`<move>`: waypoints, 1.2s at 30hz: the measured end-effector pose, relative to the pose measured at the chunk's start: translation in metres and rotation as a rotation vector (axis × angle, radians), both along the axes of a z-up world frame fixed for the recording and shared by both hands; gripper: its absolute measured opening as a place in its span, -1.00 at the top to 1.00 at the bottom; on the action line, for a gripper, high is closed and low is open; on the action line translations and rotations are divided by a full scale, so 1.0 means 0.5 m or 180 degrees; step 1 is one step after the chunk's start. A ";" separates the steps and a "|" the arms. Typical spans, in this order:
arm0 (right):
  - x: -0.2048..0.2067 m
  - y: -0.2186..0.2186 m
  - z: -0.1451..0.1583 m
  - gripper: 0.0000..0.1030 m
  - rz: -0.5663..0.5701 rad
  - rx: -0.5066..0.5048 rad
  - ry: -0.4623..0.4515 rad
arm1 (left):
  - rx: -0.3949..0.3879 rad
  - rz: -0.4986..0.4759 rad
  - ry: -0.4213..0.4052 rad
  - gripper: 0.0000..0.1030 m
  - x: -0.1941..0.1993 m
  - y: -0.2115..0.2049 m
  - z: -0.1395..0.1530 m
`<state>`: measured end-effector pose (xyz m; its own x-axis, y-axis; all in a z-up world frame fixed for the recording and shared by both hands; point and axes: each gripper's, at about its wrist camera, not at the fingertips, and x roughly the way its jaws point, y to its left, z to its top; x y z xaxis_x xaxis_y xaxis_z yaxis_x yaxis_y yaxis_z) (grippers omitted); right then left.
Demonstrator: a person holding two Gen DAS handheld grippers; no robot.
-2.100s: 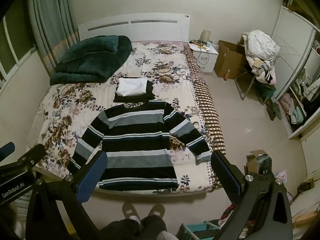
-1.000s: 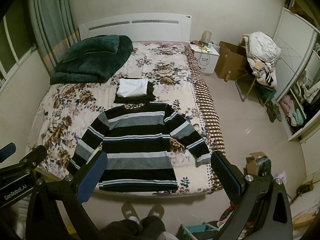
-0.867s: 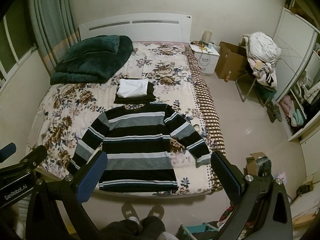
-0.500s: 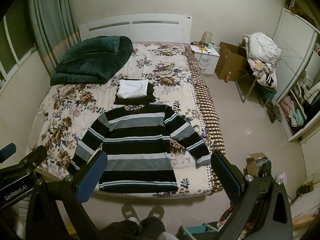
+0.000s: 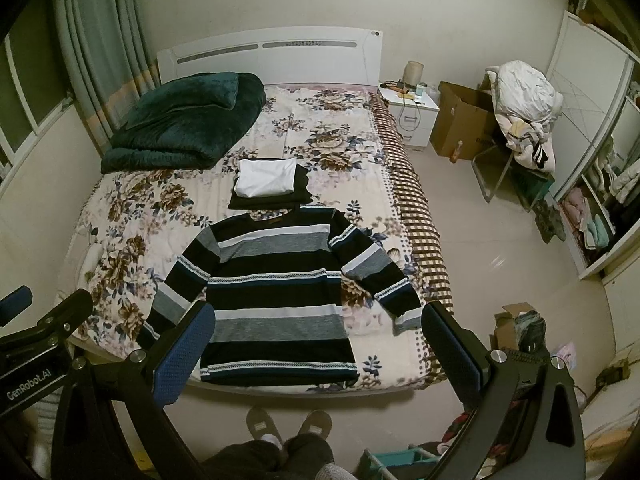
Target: Fold small clothes
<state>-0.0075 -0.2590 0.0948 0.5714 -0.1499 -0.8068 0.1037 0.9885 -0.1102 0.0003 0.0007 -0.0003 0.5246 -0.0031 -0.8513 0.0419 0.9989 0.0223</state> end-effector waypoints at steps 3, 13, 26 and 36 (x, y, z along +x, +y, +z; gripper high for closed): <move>0.000 0.000 0.001 -1.00 0.0002 0.0006 0.0000 | -0.0006 0.0004 -0.0003 -1.00 0.000 0.000 0.000; -0.001 -0.003 0.000 -1.00 0.0002 0.0010 -0.0005 | -0.0008 0.0002 -0.0009 -1.00 -0.001 0.000 0.000; 0.005 -0.003 -0.003 -1.00 0.0003 0.0019 -0.0001 | -0.0005 -0.0002 -0.0015 -1.00 -0.001 0.000 0.000; 0.059 0.006 -0.016 -1.00 -0.0099 0.0147 0.0056 | 0.0184 0.0017 -0.0213 -1.00 0.100 0.004 -0.025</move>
